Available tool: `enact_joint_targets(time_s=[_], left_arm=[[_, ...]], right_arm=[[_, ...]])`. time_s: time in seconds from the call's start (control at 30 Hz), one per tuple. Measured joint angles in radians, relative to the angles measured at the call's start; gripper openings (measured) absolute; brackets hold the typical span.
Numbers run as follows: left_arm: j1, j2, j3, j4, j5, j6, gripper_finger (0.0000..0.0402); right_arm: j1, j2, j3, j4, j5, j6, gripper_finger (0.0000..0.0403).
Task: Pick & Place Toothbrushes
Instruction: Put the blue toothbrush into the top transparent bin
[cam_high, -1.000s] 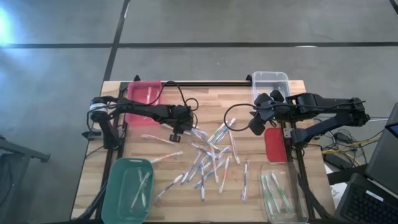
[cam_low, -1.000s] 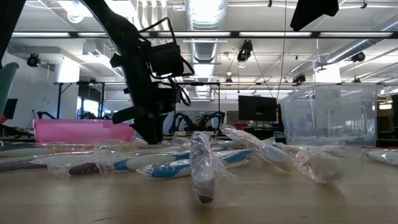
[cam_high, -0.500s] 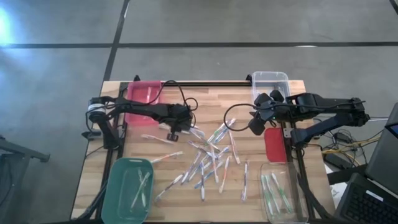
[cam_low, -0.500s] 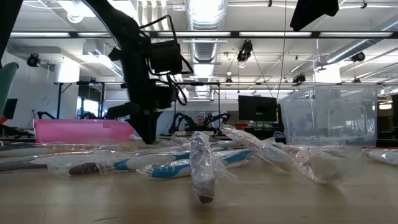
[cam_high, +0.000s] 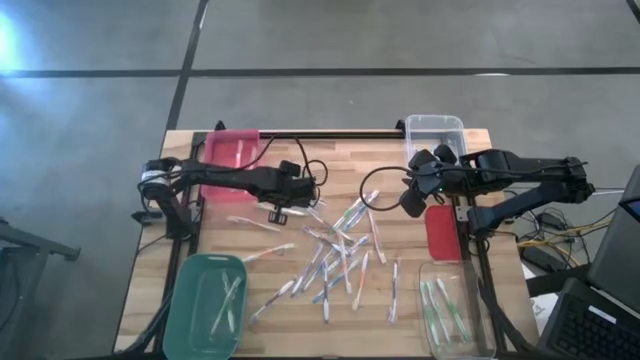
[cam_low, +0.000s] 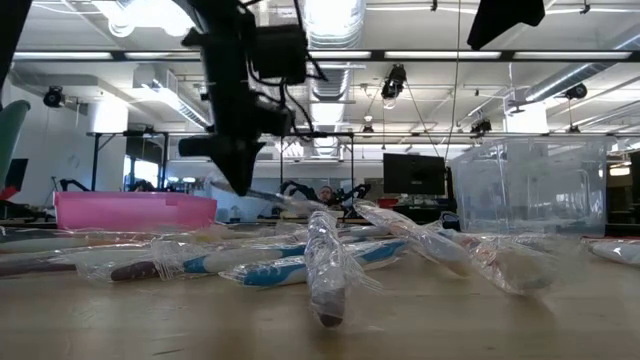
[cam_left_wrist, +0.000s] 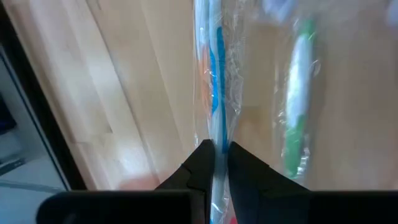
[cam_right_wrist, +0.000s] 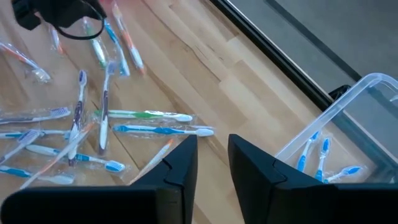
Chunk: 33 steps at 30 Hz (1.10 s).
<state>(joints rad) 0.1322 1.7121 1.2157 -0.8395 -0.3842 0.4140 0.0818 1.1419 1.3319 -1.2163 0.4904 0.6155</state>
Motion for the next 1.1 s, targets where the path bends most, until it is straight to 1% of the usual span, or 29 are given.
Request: enact_joint_targets(time_s=[0.17, 0.3, 0.4, 0.53, 0.67, 0.77, 0.97, 1.1], left_arm=[[-0.043, -0.003, 0.094, -0.033, -0.011, -0.098, 0.0039], [-0.060, -0.022, 0.149, -0.030, -0.011, -0.135, 0.0039], [-0.063, -0.050, 0.159, 0.004, -0.011, -0.165, 0.0039], [-0.063, -0.110, 0.109, 0.140, -0.011, -0.194, 0.0037], [-0.062, -0.185, -0.003, 0.355, 0.013, -0.194, 0.0033], [-0.062, -0.253, -0.122, 0.569, 0.070, -0.188, 0.0034], [-0.062, -0.385, -0.380, 1.049, 0.199, -0.188, 0.0036], [-0.062, -0.443, -0.544, 1.424, 0.285, -0.189, 0.0035]], right_arm=[[0.000, 0.000, 0.000, -0.003, 0.000, 0.000, 0.0067], [0.000, 0.000, 0.000, -0.007, -0.001, 0.000, 0.0059], [0.000, 0.000, 0.000, -0.008, -0.022, 0.000, 0.0054], [0.000, 0.000, 0.000, -0.016, -0.054, -0.003, 0.0050], [0.000, 0.000, 0.000, -0.026, -0.080, -0.022, 0.0049], [0.000, 0.000, 0.000, -0.036, -0.080, -0.022, 0.0053], [0.000, 0.000, -0.001, -0.035, -0.080, -0.034, 0.0066], [0.000, 0.000, -0.004, -0.033, -0.080, -0.047, 0.0075]])
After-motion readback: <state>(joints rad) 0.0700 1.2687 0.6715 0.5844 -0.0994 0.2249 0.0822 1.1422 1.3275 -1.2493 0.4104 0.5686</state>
